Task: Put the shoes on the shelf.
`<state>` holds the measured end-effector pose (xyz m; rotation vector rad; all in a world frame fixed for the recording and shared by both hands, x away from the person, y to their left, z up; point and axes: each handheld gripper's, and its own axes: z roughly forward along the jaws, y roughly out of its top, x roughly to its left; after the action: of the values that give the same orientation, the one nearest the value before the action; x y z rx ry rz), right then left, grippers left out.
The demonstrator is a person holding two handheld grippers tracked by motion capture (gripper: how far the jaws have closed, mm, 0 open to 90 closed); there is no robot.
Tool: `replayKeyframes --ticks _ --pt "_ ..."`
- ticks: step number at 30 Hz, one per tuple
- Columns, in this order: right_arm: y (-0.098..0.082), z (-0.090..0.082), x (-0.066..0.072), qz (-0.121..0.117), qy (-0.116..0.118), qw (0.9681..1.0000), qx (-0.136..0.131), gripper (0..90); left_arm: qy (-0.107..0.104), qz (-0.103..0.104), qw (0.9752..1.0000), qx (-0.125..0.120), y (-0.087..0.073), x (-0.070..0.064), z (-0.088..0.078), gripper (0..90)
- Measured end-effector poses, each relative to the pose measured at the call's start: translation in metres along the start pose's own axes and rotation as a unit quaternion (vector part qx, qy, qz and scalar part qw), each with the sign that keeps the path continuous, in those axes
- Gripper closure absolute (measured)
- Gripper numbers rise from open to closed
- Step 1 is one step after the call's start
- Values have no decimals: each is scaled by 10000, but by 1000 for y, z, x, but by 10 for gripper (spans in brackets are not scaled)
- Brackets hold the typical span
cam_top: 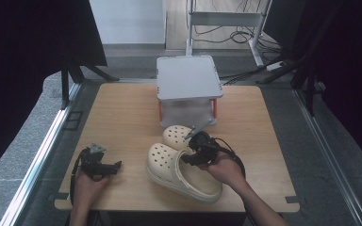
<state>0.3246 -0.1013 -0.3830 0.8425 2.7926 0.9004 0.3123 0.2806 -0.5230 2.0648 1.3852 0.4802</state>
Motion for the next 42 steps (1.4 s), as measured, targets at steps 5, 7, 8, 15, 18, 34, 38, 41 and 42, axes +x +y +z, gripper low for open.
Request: replayKeyframes --ticks 5,7,8,15,18,34,38,41,42 --pt "4 -16 -5 47 -81 9999 -61 643 -1 0 10000 -2 0 0 0 2" --pt "6 -23 -6 82 -111 9999 -70 642 1 -1 10000 -3 0 0 0 2" --pt "6 -26 -7 76 -113 9999 -90 642 1 -2 10000 -4 0 0 0 2" --pt "14 -48 -13 272 -212 9992 -224 643 6 12 10000 -12 0 0 0 2" --pt "21 -60 -18 397 -294 9984 -274 643 0 12 10000 -6 0 0 0 2" --pt "63 -94 -42 780 -892 9915 -540 644 0 12 10000 -3 0 0 0 2" --pt "75 -96 -52 902 -1072 9885 -577 645 -14 12 10000 7 0 0 0 2" --pt "82 -96 -59 985 -1162 9865 -601 645 -14 0 10000 -3 0 0 0 2" --pt "86 -95 -62 1027 -1210 9855 -600 645 -14 -1 10000 -3 0 0 0 2"
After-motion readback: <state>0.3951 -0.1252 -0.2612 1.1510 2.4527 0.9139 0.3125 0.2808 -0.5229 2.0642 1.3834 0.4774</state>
